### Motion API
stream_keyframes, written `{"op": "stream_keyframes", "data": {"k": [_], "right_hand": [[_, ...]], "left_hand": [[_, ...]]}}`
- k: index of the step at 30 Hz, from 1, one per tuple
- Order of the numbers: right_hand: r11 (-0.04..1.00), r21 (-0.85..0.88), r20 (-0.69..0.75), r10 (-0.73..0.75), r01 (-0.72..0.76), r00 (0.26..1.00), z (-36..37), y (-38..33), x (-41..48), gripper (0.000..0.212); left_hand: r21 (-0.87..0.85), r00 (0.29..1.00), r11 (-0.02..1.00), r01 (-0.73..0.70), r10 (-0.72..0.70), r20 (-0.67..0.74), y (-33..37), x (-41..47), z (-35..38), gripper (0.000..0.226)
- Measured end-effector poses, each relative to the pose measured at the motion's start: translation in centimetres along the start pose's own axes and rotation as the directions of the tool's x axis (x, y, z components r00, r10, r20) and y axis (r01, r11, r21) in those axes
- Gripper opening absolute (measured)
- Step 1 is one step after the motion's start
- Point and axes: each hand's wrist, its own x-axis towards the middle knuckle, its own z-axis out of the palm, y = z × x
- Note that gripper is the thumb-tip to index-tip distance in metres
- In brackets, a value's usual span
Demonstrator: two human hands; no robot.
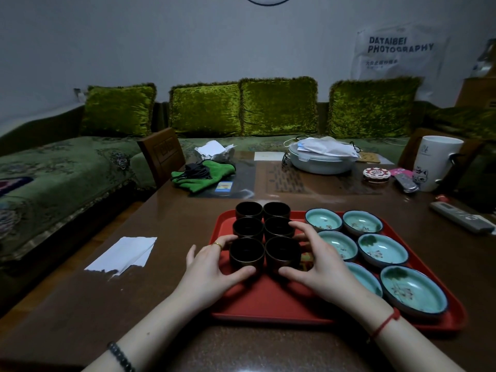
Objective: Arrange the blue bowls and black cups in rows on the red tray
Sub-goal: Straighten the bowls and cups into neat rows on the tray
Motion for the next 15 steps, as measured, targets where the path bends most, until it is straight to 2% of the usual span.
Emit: {"op": "stream_keyframes", "data": {"k": [10,15], "right_hand": [[1.000,-0.017,0.020,-0.011,0.011,1.000,-0.2,0.1,-0.1,0.080],[0.999,-0.014,0.018,-0.049,0.049,0.999,-2.1,0.0,-1.1,0.077]], "left_hand": [[0.002,1.000,1.000,-0.009,0.009,-0.009,0.6,-0.1,-0.2,0.072],[0.052,0.989,0.992,-0.113,0.118,-0.090,1.9,-0.8,-0.1,0.081]]}}
